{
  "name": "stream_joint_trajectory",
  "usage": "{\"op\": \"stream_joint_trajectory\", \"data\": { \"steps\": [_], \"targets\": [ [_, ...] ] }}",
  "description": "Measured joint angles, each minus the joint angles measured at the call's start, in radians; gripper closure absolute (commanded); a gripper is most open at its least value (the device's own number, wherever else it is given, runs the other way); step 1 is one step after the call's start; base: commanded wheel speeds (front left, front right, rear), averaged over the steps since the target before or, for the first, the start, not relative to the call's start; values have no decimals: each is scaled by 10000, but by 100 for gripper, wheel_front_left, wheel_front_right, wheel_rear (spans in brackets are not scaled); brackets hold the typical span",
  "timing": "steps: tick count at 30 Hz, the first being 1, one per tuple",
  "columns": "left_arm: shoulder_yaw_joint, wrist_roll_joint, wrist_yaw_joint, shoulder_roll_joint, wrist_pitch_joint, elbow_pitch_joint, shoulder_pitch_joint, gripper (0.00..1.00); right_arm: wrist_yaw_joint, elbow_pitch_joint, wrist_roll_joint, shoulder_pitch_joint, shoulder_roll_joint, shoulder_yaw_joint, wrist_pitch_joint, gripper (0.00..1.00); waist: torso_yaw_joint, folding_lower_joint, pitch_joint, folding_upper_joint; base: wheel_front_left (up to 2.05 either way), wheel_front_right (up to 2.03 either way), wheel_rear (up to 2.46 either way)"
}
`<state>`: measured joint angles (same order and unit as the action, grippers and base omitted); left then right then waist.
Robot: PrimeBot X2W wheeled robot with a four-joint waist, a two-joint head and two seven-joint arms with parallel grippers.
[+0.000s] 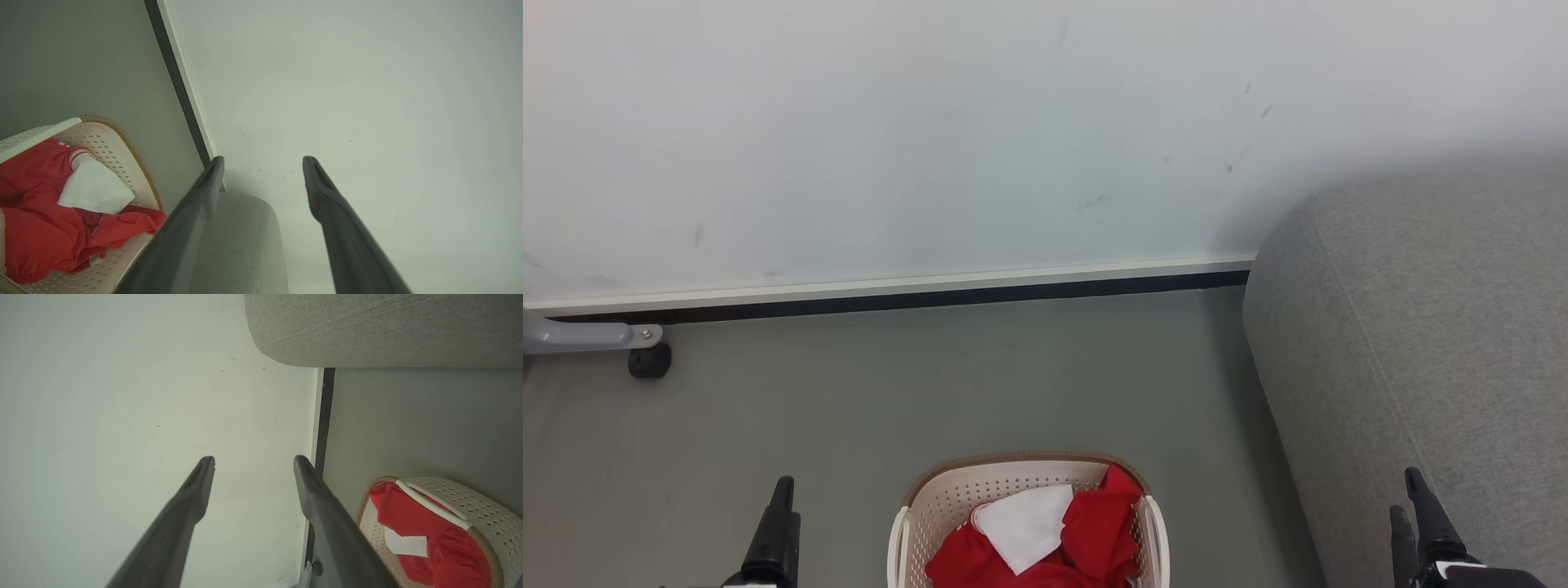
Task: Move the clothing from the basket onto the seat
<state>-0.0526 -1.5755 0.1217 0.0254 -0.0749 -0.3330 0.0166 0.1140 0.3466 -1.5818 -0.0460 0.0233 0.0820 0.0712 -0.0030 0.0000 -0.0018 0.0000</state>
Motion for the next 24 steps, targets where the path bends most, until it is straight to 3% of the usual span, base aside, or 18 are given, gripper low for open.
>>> {"op": "stream_joint_trajectory", "data": {
  "steps": [11, 24],
  "targets": [
    [67, 894, -165, 10, 393, 449, -5, 0, -286, -301, 757, 1, 6, -320, -366, 0, -39, 0, -34, 0, 0, 0, 0],
    [410, 3026, -523, 67, 871, 1011, -30, 0, -713, -654, 3104, -3, 79, -1175, -838, 0, -89, 0, -64, 0, 0, 0, 0]
  ]
}}
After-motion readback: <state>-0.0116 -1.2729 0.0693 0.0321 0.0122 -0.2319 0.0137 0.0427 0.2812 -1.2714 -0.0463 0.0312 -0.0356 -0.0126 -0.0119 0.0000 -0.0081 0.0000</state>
